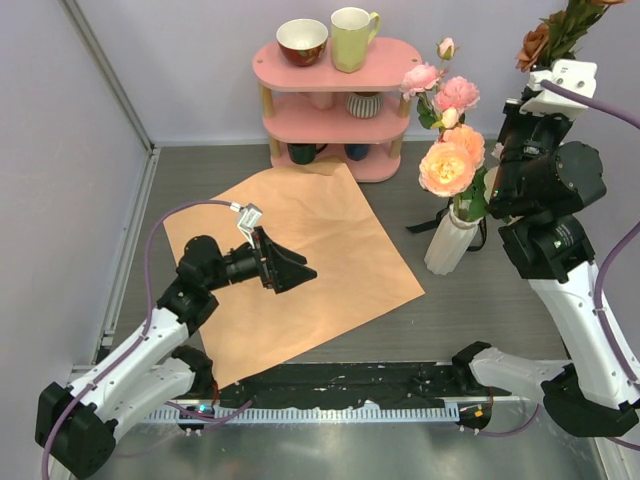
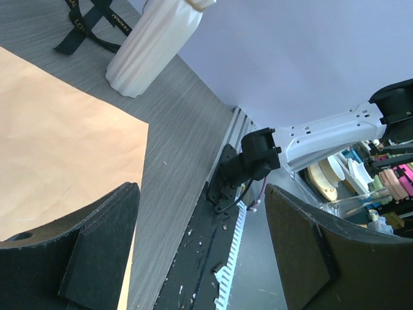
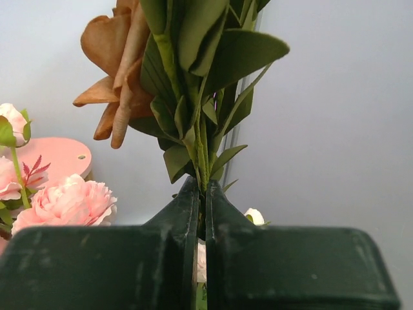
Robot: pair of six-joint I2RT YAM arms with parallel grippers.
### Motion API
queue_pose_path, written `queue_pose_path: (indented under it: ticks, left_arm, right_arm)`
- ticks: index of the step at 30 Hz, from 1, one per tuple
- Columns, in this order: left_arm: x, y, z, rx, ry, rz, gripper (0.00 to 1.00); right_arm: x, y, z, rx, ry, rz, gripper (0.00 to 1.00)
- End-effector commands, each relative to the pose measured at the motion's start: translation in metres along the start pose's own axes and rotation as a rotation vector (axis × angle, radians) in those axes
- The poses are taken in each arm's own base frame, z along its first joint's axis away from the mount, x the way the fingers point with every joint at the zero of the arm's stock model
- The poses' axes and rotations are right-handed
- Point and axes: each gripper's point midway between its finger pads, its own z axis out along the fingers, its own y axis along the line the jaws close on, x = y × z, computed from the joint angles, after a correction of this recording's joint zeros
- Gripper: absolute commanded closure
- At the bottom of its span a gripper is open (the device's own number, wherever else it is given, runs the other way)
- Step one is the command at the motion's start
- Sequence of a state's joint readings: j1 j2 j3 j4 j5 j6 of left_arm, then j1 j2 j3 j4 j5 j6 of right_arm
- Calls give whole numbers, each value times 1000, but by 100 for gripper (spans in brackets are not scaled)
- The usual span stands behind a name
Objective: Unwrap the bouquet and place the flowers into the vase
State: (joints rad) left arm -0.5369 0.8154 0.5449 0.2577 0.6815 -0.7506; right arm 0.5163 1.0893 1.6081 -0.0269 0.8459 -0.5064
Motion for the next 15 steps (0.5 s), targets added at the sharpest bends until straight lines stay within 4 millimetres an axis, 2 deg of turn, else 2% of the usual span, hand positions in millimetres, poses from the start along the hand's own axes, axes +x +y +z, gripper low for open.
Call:
queue_pose_path:
  ticks: [1,4,7,11,15]
  left_arm:
    - [-3,-5,3,32,-10,26,18]
    - [-2,-5,3,34,-7,25,18]
    - [-2,-5,3,32,-10,26,18]
    - [-2,-4,2,30,-12,26,18]
    - [-2,-4,3,32,-8,24,18]
  right_arm:
    - [-19,-13,-6,-5,-28,92,99]
    - [-48,-26,-6,5,-72,133,99]
    - [-64,-29,-6,-15,-88,161,99]
    - [-71,-31,-11,-48,-92,211,99]
    - [-65,-34,-17,-57,-73,222,99]
